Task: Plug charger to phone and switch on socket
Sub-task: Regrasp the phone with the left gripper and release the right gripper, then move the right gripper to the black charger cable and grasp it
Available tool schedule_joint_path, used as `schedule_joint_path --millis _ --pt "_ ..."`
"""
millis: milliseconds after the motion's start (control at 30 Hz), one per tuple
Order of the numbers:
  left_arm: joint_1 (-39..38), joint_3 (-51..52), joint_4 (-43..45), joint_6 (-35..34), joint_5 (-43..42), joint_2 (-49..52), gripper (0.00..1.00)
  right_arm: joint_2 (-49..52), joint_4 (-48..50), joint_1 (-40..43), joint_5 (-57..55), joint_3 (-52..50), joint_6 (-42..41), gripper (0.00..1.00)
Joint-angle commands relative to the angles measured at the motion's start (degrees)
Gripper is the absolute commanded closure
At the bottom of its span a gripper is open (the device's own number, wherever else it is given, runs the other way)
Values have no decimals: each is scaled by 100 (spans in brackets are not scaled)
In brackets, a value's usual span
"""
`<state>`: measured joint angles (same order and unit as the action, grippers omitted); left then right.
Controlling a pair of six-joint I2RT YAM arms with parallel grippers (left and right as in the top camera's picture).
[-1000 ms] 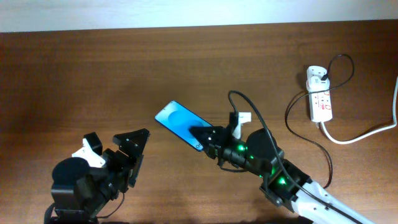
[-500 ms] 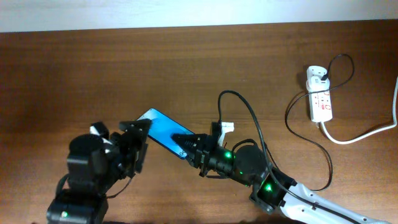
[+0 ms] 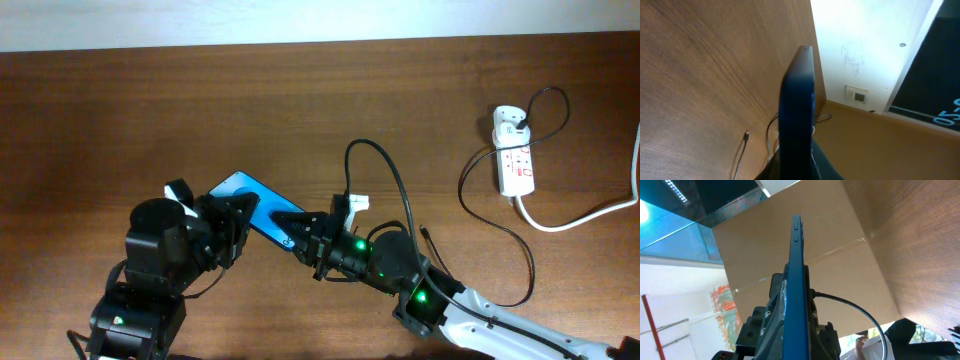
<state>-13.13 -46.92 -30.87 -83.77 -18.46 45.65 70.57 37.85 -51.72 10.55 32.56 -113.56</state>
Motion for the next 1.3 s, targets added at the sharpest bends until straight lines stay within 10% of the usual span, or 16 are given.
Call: schedule_joint_path --millis 0,600,833,1100,1167,1200,1267 --pt "-24 7 42 -105 4 15 95 -44 76 -39 125 101 354 96" --pt "216 7 -376 1661 715 225 100 -44 -1185 -39 424 101 1121 57" --pt "483 4 -391 3056 -170 802 100 -44 -2997 -26 -1008 101 5622 43" --pt "531 4 -518 3467 -796 885 100 -826 -5696 1766 -566 621 7864 42" --pt "704 4 -417 3582 -1069 1182 100 -870 -7235 2402 -675 1381 8574 27" --pt "833 4 -144 3722 -1620 1534 100 -870 -7796 2826 -671 1720 8926 4" --pt "848 4 48 3722 -1919 1926 100 -863 -8415 3506 -671 1888 9287 1"
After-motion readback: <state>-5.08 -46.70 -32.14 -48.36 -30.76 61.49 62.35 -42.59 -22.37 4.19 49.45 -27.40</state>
